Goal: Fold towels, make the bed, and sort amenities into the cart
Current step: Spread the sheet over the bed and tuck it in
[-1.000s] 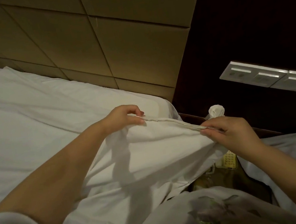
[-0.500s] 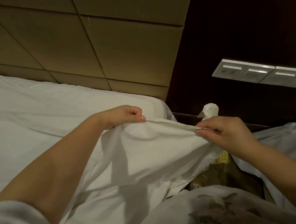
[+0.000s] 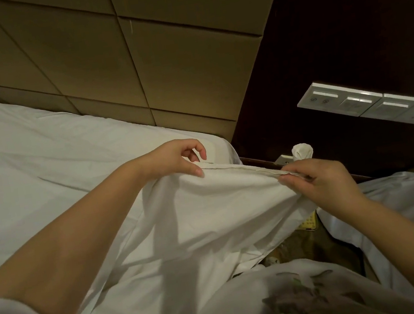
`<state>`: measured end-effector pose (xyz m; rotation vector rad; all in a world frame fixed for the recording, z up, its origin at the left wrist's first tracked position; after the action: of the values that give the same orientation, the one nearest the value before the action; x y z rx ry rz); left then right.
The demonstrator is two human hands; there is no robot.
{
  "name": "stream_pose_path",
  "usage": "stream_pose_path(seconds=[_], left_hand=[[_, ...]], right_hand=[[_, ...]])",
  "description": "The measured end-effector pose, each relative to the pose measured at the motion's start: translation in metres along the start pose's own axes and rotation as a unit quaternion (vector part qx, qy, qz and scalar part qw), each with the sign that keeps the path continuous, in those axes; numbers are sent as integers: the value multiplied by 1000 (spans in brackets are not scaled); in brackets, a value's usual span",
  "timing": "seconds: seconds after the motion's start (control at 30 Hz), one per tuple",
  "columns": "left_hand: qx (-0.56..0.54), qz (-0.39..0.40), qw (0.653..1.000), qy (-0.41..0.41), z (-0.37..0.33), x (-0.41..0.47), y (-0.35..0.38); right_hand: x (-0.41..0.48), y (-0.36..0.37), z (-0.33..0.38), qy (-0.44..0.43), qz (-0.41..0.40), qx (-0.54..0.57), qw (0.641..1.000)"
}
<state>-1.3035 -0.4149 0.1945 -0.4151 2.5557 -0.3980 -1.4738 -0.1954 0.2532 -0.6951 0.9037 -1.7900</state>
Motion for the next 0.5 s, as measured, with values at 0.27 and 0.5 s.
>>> stream_pose_path(seconds=[0.27,0.5], left_hand=[[8,48,998,-29,11,-9,-8],[73,50,996,-10,18,-1,2]], right_hand=[[-2,4,14,-29,-14,-17,999],[-9,7,14,-35,-24,-32,999]])
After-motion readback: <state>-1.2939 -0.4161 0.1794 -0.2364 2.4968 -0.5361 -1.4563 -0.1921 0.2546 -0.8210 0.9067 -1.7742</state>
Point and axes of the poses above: each hand's wrist, its own x-axis towards the middle knuckle, its own y-axis out of the palm, z = x × y, the point moved 5 cm from there along x, towards the middle knuckle, and after that the axes turned 1 degree about -z, right-handed, at the moved point
